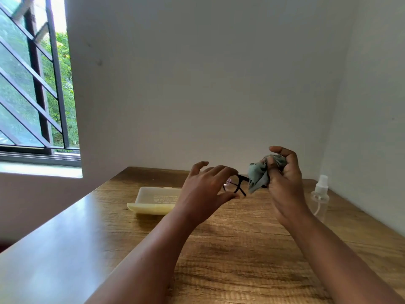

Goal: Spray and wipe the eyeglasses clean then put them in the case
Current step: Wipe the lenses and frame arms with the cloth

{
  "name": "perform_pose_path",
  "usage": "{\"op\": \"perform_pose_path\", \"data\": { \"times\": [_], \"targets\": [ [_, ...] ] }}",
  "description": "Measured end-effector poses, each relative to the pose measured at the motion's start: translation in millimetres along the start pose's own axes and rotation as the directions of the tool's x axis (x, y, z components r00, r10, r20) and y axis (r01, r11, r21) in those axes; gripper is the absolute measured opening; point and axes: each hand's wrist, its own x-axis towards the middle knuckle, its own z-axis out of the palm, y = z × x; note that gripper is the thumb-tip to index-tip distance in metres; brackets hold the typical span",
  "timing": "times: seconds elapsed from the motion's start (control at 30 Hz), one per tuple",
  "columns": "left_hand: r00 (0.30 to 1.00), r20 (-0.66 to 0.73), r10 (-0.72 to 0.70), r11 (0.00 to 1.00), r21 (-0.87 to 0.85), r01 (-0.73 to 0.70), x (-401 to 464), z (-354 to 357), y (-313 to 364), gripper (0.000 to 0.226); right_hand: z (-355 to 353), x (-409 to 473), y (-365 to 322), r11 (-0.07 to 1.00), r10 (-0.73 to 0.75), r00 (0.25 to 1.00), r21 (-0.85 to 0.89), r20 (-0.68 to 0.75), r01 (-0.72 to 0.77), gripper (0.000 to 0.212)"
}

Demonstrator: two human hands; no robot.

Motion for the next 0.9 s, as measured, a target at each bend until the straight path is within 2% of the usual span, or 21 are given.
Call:
{"op": "perform_pose_path", "data": {
  "times": [0.1,0.13,0.2,0.27,0.33,0.47,0.63,0.73,0.9],
  "targets": [
    [1.000,-0.003,-0.019,1.000,-0.011,0.019,0,0,-1,0.046,2,-5,-2,0.987,-0.141,0.990,-0.077,0.028,0.143,0.018],
    [1.000,-0.005,-0.025,1.000,-0.017,0.025,0,0,-1,0.047,2,-7,-3,0.979,-0.182,0.981,-0.080,0.066,0.187,0.016],
    [0.999,-0.014,-0.033,0.999,-0.022,0.033,0,0,-1,0.048,3,-14,-6,0.953,-0.253,0.951,-0.124,0.178,0.277,0.025],
    [0.999,-0.024,-0.041,0.999,-0.026,0.040,0,-1,-1,0.048,6,-19,-6,0.941,-0.258,0.924,-0.144,0.283,0.307,0.029],
    [0.998,-0.037,-0.047,0.998,-0.039,0.046,0,-1,-1,0.050,9,-23,-6,0.926,-0.253,0.908,-0.190,0.334,0.327,0.041],
    [0.995,-0.075,-0.063,0.997,-0.046,0.060,-1,-2,0,0.050,9,-21,-2,0.887,-0.257,0.898,-0.280,0.357,0.366,0.060],
    [0.985,-0.135,-0.105,0.994,-0.022,0.103,-2,-5,0,0.045,4,-16,1,0.865,-0.254,0.862,-0.296,0.439,0.406,0.066],
    [0.985,-0.118,-0.127,0.992,-0.018,0.125,-2,-6,-3,0.045,2,-14,-3,0.888,-0.268,0.880,-0.253,0.391,0.383,0.054],
    [0.993,-0.054,-0.104,0.994,-0.046,0.101,-1,-6,-3,0.045,1,-12,-7,0.919,-0.310,0.925,-0.178,0.220,0.351,0.046]
  ]
}}
